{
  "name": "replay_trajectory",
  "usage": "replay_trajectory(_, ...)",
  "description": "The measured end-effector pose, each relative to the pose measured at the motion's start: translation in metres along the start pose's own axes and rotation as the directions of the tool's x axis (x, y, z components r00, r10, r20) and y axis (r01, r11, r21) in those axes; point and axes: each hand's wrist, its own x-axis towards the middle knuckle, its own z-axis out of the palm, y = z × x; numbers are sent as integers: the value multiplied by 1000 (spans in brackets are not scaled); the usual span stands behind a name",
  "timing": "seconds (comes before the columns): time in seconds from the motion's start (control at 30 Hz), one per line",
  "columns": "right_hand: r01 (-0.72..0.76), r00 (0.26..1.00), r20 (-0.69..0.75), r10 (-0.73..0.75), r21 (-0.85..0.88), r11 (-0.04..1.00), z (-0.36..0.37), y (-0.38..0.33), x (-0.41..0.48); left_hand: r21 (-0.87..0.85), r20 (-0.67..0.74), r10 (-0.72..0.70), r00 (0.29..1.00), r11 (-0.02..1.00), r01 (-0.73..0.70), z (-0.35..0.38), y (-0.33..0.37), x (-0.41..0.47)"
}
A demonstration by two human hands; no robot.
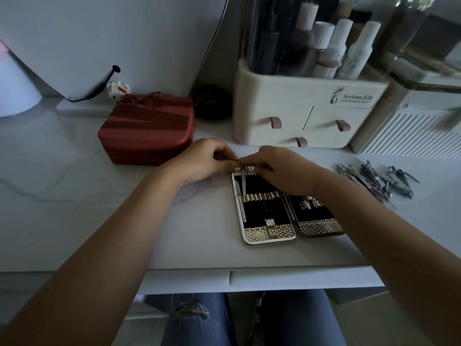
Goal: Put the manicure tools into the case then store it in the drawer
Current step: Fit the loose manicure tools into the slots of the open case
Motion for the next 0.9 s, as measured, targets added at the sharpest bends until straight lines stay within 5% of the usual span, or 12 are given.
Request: replay_trajectory(0.9, 45, 994, 85, -62, 187, 981, -5, 11, -12, -11, 25, -1, 1000, 1000, 1, 0, 0, 0)
